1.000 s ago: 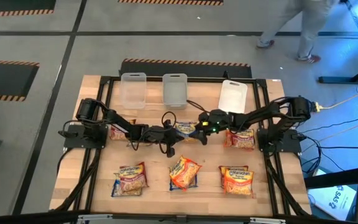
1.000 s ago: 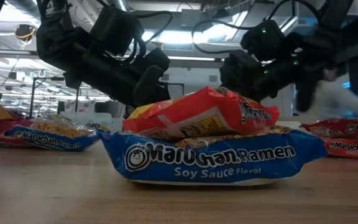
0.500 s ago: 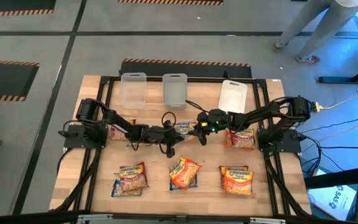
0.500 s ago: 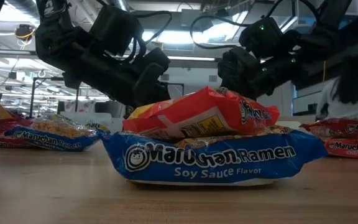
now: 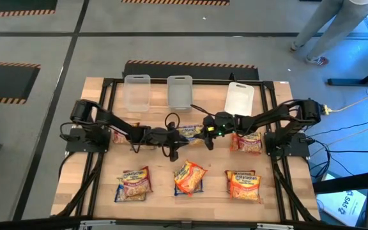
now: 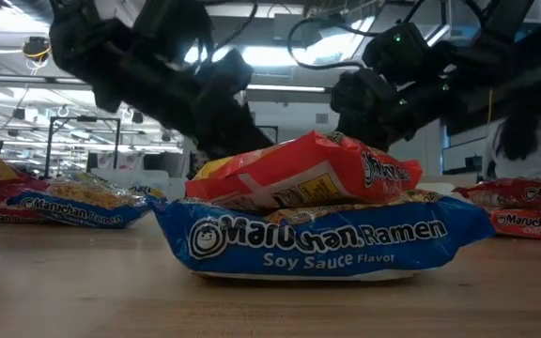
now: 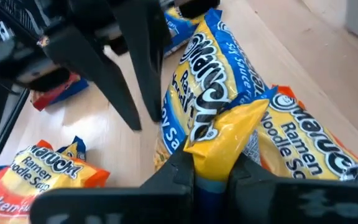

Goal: Sort Maruchan noodles
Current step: Put the blue noodle pack into the white bin

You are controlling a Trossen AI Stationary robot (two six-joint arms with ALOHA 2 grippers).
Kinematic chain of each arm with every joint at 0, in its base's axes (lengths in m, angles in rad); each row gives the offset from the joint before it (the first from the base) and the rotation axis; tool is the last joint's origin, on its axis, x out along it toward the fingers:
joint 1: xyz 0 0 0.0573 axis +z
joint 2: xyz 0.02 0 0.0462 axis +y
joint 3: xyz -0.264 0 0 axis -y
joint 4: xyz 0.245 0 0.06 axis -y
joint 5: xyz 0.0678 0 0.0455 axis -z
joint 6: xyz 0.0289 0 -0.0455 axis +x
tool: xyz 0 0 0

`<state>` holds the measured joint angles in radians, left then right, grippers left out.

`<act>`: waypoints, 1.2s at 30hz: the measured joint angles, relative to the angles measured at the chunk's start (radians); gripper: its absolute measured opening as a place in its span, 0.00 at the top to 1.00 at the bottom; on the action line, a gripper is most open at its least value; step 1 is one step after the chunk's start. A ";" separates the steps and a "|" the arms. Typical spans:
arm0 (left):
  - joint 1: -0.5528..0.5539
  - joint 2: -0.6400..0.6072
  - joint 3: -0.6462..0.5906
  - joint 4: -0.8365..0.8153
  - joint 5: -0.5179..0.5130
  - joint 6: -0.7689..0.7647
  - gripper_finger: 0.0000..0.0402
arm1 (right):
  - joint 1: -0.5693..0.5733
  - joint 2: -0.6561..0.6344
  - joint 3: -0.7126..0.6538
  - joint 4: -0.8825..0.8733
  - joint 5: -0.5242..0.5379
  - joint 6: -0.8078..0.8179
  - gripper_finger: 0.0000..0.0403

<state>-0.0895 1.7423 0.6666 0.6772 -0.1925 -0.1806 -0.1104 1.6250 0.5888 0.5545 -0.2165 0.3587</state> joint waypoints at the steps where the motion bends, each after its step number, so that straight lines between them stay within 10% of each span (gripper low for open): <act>1: 0.000 -0.018 0.000 -0.021 0.000 0.000 0.83 | 0.000 -0.011 0.000 -0.017 0.010 -0.006 0.96; 12: 0.011 -0.265 -0.031 -0.329 -0.044 -0.031 0.64 | 0.024 -0.135 -0.021 -0.103 0.053 -0.067 0.96; 25: 0.071 -0.337 -0.317 0.220 0.057 -0.210 0.52 | 0.106 -0.266 -0.034 -0.067 0.137 -0.128 0.96; 36: 0.046 -0.337 -0.263 0.266 0.100 -0.166 0.50 | 0.111 -0.266 -0.034 0.131 0.180 -0.188 0.96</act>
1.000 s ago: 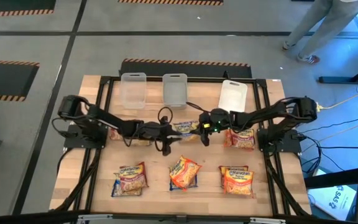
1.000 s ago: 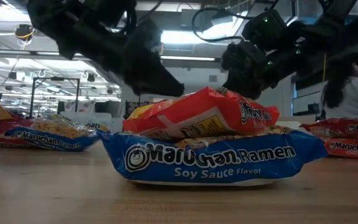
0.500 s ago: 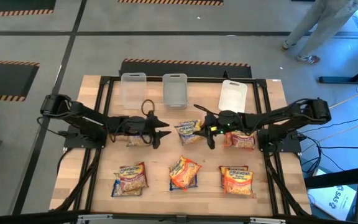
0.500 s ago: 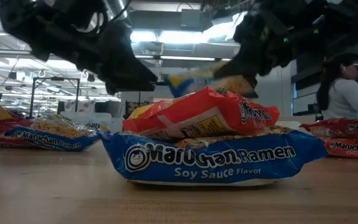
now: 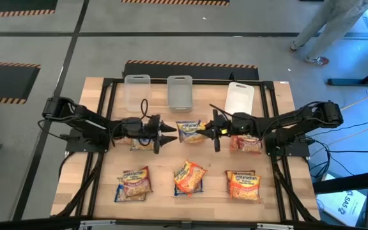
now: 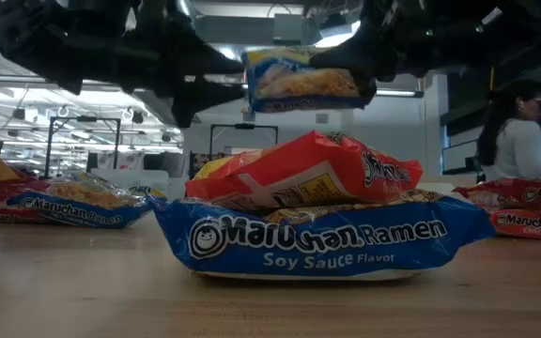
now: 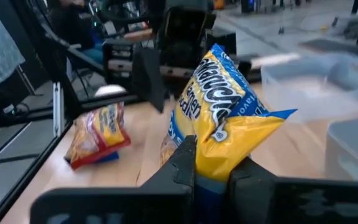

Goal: Sort Maruchan noodles
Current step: Put the blue noodle pack into the white bin

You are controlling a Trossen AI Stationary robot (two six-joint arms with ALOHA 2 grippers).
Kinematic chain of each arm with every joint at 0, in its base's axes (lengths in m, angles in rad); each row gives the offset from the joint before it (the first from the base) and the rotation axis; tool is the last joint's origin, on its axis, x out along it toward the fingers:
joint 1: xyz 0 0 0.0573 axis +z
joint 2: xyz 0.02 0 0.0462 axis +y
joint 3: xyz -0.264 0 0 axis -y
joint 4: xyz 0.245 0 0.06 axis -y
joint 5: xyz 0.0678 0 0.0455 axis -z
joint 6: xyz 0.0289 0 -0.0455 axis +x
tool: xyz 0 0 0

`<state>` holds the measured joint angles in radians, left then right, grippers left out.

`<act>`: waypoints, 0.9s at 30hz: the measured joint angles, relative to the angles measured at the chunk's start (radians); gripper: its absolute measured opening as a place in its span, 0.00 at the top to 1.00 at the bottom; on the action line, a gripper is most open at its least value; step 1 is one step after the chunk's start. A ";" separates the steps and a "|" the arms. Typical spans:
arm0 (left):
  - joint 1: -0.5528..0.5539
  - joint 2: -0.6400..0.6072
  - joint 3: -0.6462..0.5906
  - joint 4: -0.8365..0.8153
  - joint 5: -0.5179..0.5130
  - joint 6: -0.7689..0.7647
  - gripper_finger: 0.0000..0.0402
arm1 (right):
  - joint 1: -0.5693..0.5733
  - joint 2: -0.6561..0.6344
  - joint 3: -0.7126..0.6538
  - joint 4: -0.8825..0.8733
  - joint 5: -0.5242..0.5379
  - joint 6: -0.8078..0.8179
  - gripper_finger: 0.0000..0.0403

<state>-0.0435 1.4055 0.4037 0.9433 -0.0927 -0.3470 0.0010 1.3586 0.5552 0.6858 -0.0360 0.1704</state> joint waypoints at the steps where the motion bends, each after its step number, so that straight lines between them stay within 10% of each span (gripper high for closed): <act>1: -0.003 0.000 0.009 -0.005 -0.006 0.013 0.50 | 0.000 0.000 0.000 0.006 0.000 -0.006 0.96; 27: 0.003 -0.035 0.068 -0.069 0.073 0.032 0.51 | -0.001 0.001 0.014 0.089 -0.140 -0.099 0.96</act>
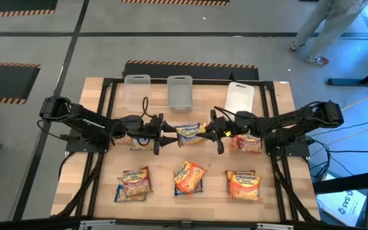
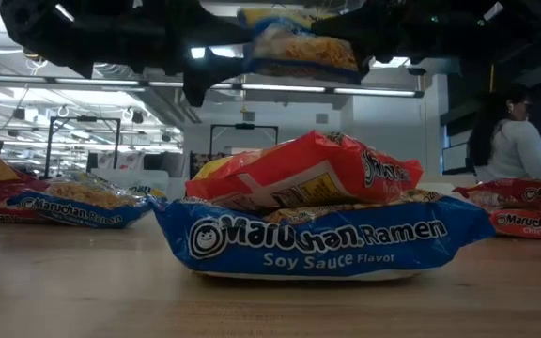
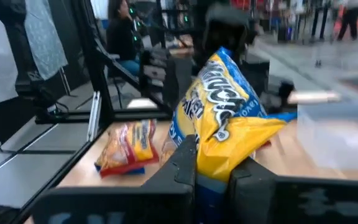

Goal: Sort Maruchan noodles
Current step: Put the blue noodle pack into the white bin

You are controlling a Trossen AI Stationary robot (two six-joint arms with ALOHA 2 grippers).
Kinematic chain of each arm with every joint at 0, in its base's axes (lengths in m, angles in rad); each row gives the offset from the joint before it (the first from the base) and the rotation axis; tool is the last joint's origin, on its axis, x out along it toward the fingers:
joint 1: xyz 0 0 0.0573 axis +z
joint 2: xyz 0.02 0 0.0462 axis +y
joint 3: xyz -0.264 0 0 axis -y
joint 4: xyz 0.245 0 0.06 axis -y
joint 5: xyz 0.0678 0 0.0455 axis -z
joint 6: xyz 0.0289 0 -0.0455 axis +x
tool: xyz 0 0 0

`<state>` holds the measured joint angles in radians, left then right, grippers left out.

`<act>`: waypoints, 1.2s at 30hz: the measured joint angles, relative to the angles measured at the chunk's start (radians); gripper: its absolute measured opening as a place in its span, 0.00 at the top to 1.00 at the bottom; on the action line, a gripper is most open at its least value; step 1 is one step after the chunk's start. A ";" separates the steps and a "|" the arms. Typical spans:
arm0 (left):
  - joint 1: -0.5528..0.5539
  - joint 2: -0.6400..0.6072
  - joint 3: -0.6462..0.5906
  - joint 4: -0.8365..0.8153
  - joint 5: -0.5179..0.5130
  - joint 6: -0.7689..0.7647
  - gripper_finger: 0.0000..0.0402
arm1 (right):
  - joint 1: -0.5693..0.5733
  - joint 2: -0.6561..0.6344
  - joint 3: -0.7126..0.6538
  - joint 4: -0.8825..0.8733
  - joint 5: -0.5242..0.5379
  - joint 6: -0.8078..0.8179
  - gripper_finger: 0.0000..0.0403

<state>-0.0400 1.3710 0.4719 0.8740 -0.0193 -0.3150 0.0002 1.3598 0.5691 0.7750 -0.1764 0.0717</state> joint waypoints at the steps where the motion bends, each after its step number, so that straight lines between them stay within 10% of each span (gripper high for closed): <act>1: 0.001 0.009 0.002 -0.002 0.003 -0.012 0.51 | 0.000 0.004 0.005 -0.006 0.000 -0.002 0.96; 18: 0.001 0.063 0.051 -0.002 0.132 -0.046 0.51 | 0.000 0.056 0.057 -0.089 0.144 -0.094 0.96; 36: -0.001 0.063 0.051 -0.031 -0.135 -0.025 0.51 | -0.002 0.117 0.106 -0.070 0.190 -0.080 0.96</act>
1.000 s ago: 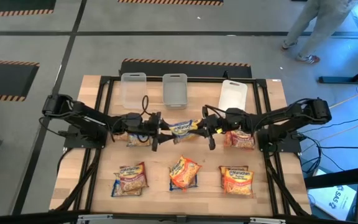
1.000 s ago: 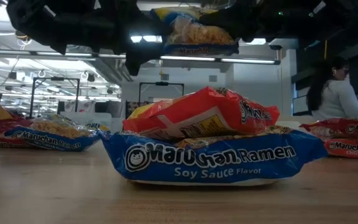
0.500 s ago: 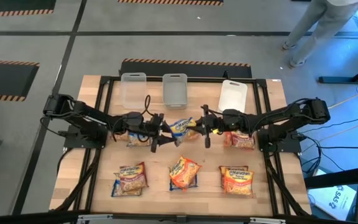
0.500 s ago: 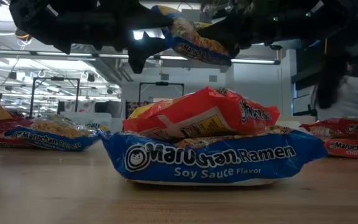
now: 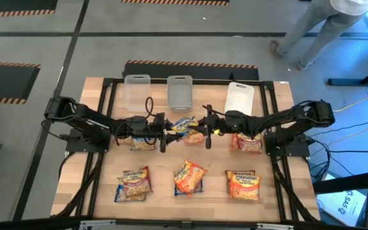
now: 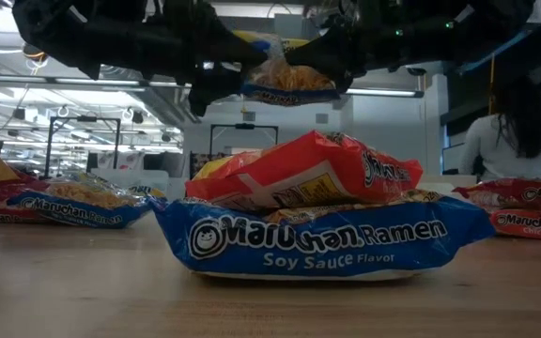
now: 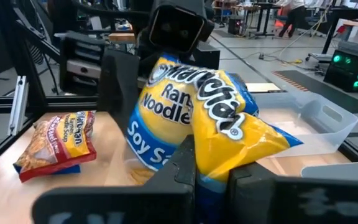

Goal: Sort Maruchan noodles
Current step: Put the blue noodle pack into the white bin

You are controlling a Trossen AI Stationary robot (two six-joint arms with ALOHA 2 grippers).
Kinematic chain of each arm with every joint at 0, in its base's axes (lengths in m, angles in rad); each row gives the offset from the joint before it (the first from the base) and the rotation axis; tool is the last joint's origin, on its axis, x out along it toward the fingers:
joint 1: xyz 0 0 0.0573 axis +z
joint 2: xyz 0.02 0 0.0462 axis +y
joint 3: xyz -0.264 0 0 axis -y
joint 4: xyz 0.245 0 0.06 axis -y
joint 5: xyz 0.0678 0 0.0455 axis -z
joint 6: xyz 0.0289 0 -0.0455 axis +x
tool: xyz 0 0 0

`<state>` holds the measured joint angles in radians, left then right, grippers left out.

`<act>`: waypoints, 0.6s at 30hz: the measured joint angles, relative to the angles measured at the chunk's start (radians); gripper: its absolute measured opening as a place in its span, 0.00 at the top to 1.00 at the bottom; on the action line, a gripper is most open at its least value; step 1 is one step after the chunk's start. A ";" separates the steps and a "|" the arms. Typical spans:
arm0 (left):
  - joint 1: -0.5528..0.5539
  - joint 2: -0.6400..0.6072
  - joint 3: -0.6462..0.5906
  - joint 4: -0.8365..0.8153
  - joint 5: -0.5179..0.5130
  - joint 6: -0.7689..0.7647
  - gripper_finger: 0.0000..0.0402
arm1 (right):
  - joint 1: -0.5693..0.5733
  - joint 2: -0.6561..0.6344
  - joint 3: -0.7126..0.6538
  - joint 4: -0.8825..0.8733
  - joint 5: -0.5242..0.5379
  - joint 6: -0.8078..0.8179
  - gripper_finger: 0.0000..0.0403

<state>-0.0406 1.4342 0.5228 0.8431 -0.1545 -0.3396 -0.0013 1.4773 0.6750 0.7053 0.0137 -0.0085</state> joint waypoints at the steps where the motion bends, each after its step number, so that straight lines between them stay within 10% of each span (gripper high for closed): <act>1: 0.000 0.000 0.000 -0.003 -0.007 0.011 0.51 | 0.000 0.000 0.000 -0.004 -0.004 0.001 0.96; 18: 0.001 0.000 0.000 -0.009 0.003 0.130 0.88 | 0.001 -0.004 0.000 -0.013 -0.023 0.062 0.81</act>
<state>-0.0399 1.4342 0.5228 0.8341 -0.1518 -0.2093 -0.0006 1.4730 0.6754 0.6928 -0.0094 0.0536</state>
